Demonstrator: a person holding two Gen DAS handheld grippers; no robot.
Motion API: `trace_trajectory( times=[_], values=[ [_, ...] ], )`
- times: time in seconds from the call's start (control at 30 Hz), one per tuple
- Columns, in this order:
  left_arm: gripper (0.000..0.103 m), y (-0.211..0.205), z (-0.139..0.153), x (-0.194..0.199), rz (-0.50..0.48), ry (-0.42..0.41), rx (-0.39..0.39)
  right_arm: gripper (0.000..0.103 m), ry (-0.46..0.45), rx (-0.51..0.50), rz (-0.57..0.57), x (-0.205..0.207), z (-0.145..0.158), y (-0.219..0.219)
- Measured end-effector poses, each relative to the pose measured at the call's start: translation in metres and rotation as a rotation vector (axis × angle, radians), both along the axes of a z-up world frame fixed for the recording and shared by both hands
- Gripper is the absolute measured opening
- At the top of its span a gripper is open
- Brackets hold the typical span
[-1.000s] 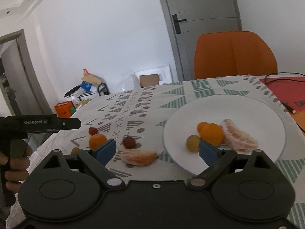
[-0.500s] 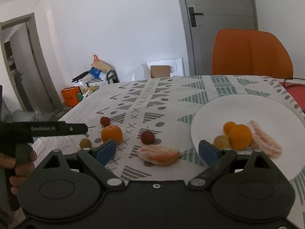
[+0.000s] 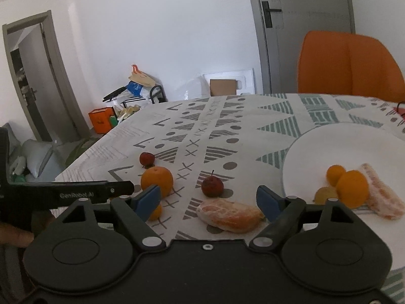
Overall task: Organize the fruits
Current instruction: 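Grasp another yellow-brown fruit with the left gripper while the right approaches a red apple, then grasp the small red apple with the right gripper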
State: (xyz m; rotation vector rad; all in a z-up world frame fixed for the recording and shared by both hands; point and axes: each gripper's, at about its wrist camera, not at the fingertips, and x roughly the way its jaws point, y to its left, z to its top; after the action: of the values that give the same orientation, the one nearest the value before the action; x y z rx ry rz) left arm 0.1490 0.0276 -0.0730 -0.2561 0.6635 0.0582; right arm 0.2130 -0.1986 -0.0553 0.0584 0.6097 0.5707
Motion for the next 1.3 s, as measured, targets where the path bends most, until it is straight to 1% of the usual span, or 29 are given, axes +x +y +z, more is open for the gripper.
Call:
trace_trajectory(
  times=[0.03, 0.1, 0.17, 0.27, 0.37, 0.5, 0.6, 0.67, 0.77, 0.83, 0.9, 1.13, 1.3],
  values=[
    [0.025, 0.002, 0.000, 0.001, 0.000, 0.003, -0.014, 0.077, 0.005, -0.004, 0.002, 0.002, -0.002, 0.002],
    [0.025, 0.005, 0.001, 0.002, 0.007, -0.001, -0.034, 0.075, 0.010, -0.011, 0.005, 0.006, -0.003, 0.007],
    [0.025, 0.009, 0.001, 0.001, 0.011, -0.005, -0.037, 0.073, 0.009, -0.016, 0.012, 0.010, -0.003, 0.010],
    [0.025, 0.017, 0.000, -0.001, 0.021, -0.008, -0.053, 0.071, -0.007, -0.048, 0.024, 0.013, -0.003, 0.018],
    [0.025, 0.022, 0.001, 0.000, 0.037, -0.012, -0.058, 0.067, -0.007, -0.071, 0.028, 0.017, -0.003, 0.024],
    [0.025, 0.030, 0.002, -0.001, 0.057, -0.019, -0.066, 0.059, 0.005, -0.075, 0.020, 0.024, -0.003, 0.028],
    [0.025, 0.035, 0.003, -0.002, 0.067, -0.022, -0.073, 0.056, -0.001, -0.100, 0.015, 0.026, -0.003, 0.031],
    [0.025, 0.035, 0.004, -0.003, 0.069, -0.022, -0.073, 0.050, 0.006, -0.114, 0.015, 0.027, -0.005, 0.033],
    [0.025, 0.035, 0.005, -0.005, 0.068, -0.026, -0.071, 0.038, 0.022, -0.137, 0.026, 0.030, -0.010, 0.036],
    [0.025, 0.033, 0.006, -0.006, 0.068, -0.029, -0.070, 0.024, 0.041, -0.140, 0.040, 0.031, -0.012, 0.037],
    [0.025, 0.031, 0.007, -0.008, 0.067, -0.033, -0.067, 0.023, 0.043, -0.110, 0.046, 0.030, -0.010, 0.035],
    [0.025, 0.024, 0.020, -0.019, 0.057, -0.056, -0.048, 0.023, -0.023, -0.039, 0.045, 0.014, 0.013, 0.020],
    [0.025, 0.017, 0.030, -0.025, 0.037, -0.079, -0.047, 0.023, -0.042, -0.004, 0.003, 0.004, 0.023, -0.001]
  ],
)
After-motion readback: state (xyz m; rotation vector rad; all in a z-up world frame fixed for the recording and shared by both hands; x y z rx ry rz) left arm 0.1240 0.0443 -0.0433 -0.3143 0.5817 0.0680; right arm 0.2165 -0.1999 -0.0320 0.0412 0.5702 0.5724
